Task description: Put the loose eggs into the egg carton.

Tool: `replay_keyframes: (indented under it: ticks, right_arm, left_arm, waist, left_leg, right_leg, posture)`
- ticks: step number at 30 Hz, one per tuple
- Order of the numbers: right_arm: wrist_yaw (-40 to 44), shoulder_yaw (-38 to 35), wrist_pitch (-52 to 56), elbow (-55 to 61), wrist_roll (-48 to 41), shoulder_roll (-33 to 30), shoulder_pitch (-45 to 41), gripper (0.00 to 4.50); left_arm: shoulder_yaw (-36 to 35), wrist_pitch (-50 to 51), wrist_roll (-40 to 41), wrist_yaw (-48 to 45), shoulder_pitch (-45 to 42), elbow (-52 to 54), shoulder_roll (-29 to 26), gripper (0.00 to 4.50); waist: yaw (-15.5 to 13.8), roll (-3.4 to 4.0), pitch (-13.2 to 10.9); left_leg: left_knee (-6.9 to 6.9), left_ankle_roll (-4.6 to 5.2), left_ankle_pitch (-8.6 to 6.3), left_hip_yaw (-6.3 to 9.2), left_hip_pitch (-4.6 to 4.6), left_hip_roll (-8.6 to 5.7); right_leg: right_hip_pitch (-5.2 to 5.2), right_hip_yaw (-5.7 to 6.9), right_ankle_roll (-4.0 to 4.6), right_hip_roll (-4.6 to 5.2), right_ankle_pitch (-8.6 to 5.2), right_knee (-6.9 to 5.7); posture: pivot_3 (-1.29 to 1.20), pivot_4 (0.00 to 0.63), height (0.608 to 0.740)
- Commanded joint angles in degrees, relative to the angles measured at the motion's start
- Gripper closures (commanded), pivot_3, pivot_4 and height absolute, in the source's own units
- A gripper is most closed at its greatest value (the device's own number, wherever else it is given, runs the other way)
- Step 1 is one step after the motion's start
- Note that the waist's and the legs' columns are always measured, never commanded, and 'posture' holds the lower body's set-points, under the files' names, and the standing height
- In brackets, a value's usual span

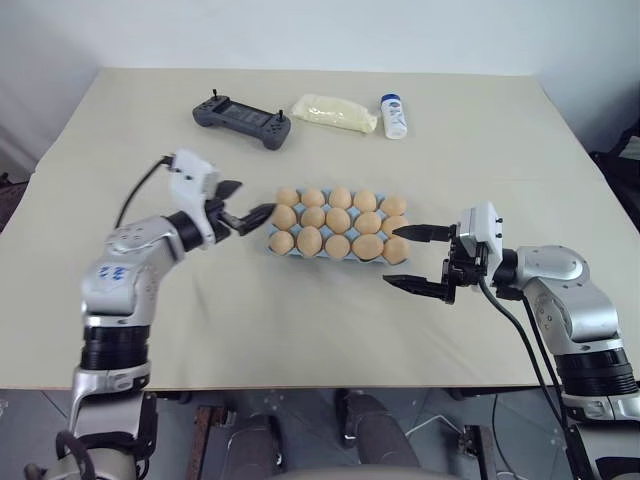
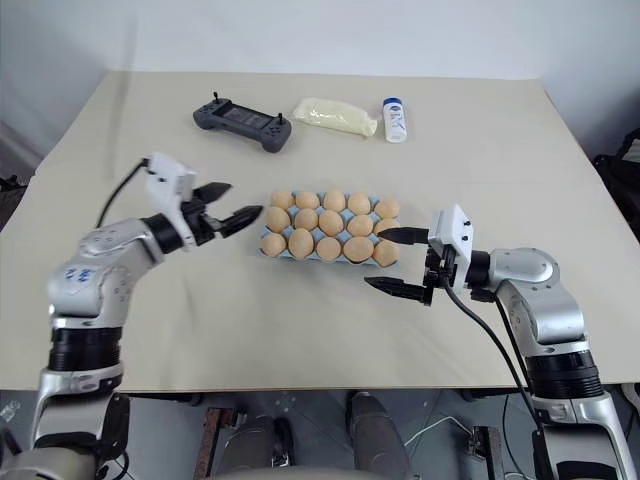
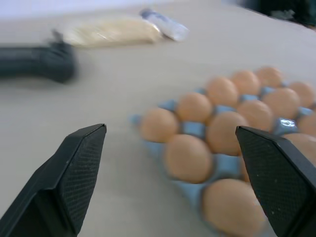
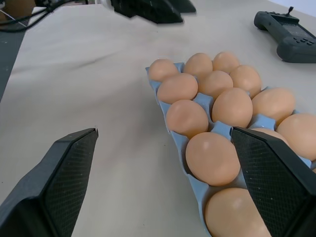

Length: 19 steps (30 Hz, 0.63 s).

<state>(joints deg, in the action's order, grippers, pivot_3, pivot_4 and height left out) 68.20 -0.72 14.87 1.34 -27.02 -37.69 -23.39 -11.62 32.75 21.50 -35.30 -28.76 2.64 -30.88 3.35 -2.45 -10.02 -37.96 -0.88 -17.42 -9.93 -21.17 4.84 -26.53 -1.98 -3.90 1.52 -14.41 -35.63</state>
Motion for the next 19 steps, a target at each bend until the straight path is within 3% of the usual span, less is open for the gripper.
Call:
replay_keyframes:
  ticks: [1, 9, 19]
  right_arm:
    - [-0.2, -2.6, -1.9, -0.8, -0.3, -0.6, -0.5, 0.0]
    - [-1.3, -5.3, -4.2, -4.4, 0.8, -1.5, 1.8, 0.0]
    - [-2.5, -5.7, -4.4, -3.8, 0.7, -0.7, 2.4, 0.0]
  left_arm:
    - [-4.2, -7.5, 2.8, -6.0, 4.2, 2.0, -2.1, 0.03]
    - [-7.7, -11.4, 4.3, -11.9, 13.1, 1.3, -6.5, 0.03]
    - [-8.0, -14.3, 4.0, -12.1, 12.0, -0.7, -7.3, 0.03]
  waist:
    - [-0.1, 0.0, 0.0]
    - [-0.4, 0.0, 0.0]
    - [0.0, 0.0, 0.0]
  left_leg:
    - [0.0, 0.0, 0.0, -0.02, -0.01, 0.0]
    - [-0.05, 0.15, -0.06, -0.04, -0.05, -0.07]
    - [-0.04, 0.15, -0.07, -0.04, -0.02, -0.04]
  right_leg:
    - [0.0, 0.02, 0.02, 0.01, -0.01, 0.02]
    - [0.04, -0.01, 0.47, 0.15, -0.27, 0.1]
    - [0.03, -0.03, 0.47, 0.11, -0.27, 0.08]
  posture:
    - [0.0, 0.15, 0.74]
    - [0.0, 0.15, 0.74]
    - [0.0, 0.15, 0.74]
